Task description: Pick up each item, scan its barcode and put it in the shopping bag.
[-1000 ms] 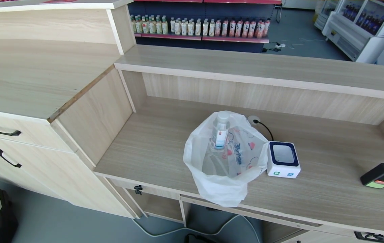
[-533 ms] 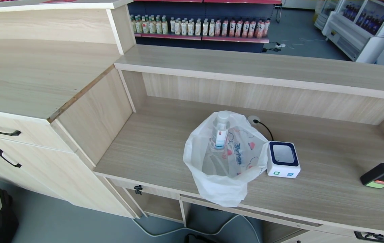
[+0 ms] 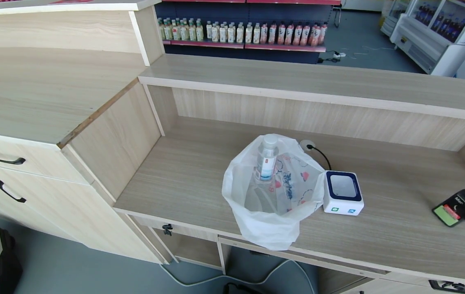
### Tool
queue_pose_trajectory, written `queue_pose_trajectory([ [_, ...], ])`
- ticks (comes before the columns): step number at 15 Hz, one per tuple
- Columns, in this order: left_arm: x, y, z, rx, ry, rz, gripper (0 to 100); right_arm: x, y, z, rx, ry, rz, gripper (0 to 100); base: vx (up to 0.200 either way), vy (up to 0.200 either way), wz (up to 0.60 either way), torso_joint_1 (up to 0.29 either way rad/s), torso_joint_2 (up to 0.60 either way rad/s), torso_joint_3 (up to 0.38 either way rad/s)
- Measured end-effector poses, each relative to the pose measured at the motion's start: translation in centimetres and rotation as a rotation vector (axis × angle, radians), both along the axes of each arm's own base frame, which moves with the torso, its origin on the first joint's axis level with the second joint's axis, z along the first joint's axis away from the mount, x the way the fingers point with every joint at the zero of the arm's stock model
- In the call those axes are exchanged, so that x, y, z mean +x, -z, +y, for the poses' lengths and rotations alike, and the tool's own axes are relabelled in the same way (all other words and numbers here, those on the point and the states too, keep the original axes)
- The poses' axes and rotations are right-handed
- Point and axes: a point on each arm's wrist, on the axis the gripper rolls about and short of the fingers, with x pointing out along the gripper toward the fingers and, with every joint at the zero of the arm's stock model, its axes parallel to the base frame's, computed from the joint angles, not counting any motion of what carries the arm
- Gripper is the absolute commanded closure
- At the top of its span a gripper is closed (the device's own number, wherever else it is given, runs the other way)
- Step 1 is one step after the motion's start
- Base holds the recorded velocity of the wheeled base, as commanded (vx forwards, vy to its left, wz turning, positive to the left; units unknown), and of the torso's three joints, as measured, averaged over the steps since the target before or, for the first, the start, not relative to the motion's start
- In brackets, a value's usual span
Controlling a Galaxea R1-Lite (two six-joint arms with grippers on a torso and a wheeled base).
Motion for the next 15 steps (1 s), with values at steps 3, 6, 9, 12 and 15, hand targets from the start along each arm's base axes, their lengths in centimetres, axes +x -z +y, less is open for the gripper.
queue_pose_trajectory([
  [3,0.0,0.0,0.0,0.000,0.000,0.000,0,0.3,0.2,0.4,0.011,-0.011,0.001,0,0.000,0.000,0.00,0.000,0.00,0.000],
  [6,0.0,0.0,0.0,0.000,0.000,0.000,0,0.8,0.4,0.9,0.063,-0.009,-0.020,0,0.000,0.000,0.00,0.000,0.00,0.000],
  [9,0.0,0.0,0.0,0.000,0.000,0.000,0,1.2,0.8,1.3,0.073,-0.024,-0.016,0,0.000,0.000,0.00,0.000,0.00,0.000],
  [12,0.0,0.0,0.0,0.000,0.000,0.000,0,1.7,1.1,1.8,0.075,-0.044,-0.009,100,0.000,0.000,0.00,0.000,0.00,0.000],
  [15,0.0,0.0,0.0,0.001,-0.001,0.000,0,2.0,1.1,2.2,0.068,-0.058,-0.007,100,0.000,0.000,0.00,0.000,0.00,0.000],
])
